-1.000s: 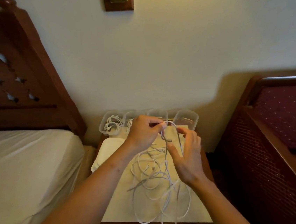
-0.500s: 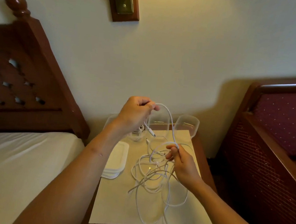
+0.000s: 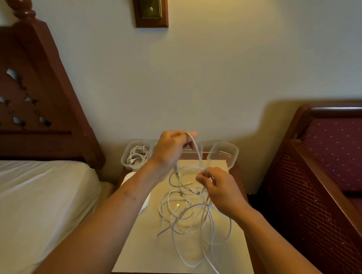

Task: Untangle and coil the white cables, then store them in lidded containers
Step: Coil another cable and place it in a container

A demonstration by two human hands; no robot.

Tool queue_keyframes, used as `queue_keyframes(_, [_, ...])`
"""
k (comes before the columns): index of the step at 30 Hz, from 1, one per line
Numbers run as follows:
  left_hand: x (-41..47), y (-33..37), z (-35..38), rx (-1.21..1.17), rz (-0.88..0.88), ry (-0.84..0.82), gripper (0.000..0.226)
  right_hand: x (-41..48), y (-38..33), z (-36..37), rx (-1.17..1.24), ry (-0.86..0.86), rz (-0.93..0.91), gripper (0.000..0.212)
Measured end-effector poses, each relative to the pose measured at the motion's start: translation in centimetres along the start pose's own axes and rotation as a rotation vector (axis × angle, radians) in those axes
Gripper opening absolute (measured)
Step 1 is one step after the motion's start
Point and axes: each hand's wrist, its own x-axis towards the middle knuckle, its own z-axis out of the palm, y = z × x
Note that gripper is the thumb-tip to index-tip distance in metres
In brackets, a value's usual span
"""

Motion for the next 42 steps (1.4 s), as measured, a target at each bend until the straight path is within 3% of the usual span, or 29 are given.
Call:
queue_keyframes(5, [1.6,1.4,-1.3,-0.350,-0.156,0.074,0.037,0.2,0.4,-1.6,0.189,-0.192,0.051,0.010])
queue_keyframes(8, [1.4,2.6,-2.0,-0.783,-0.193,-0.019,0.042,0.5,0.6,-1.9,0.234,-0.102,0.041,0.011])
queue_keyframes(10, [1.2,2.8,-2.4,-0.867,-0.226,-0.076,0.051,0.7,0.2,-1.9,0.295,-0.019,0.037,0.015])
queue_keyframes(12, [1.0,2.5,-2.5,-0.605,-0.179,-0.062,0.042,0.9,-0.1,-2.1,0.356,0.071,0.026,0.018])
queue_keyframes(15, [1.2,1.3,-2.2,0.141,0.013,-0.064,0.027,1.0,-0.7,-2.5,0.357,0.144,-0.028,0.020])
queue_keyframes(18, [1.1,0.8,-1.7,0.658,0.055,-0.298,0.028,0.9,-1.7,-2.5,0.301,0.146,-0.069,0.020])
queue_keyframes(20, [0.8,1.0,-1.3,0.837,0.022,-0.407,0.033,0.7,-1.9,-2.3,0.219,0.187,-0.086,0.020])
queue_keyframes(23, [0.4,1.7,-1.0,0.730,0.137,-0.276,0.030,0.1,-1.2,-1.4,0.048,0.203,-0.124,0.021])
queue_keyframes(26, [-0.2,3.2,-0.7,0.264,0.137,-0.086,0.032,-0.5,0.1,0.0,-0.040,0.130,-0.075,0.023])
queue_keyframes(32, [-1.0,6.2,-1.7,-0.449,0.040,-0.067,0.042,-0.9,1.0,0.7,-0.059,0.111,-0.127,0.028])
queue_keyframes(34, [-0.7,5.8,-2.9,-0.339,0.109,-0.001,0.040,-0.8,0.7,0.2,-0.044,0.145,-0.164,0.026])
queue_keyframes(37, [-0.9,4.0,-3.9,0.372,0.325,0.074,0.044,-0.4,0.0,-0.8,-0.007,0.177,-0.149,0.028])
queue_keyframes(39, [-1.3,3.1,-3.6,0.707,0.408,0.060,0.048,-0.3,-0.9,-1.3,-0.006,0.175,-0.149,0.029])
queue_keyframes(42, [-1.6,2.1,-2.8,0.745,0.205,-0.038,0.068,-0.4,-2.5,-1.8,-0.036,0.147,-0.154,0.029])
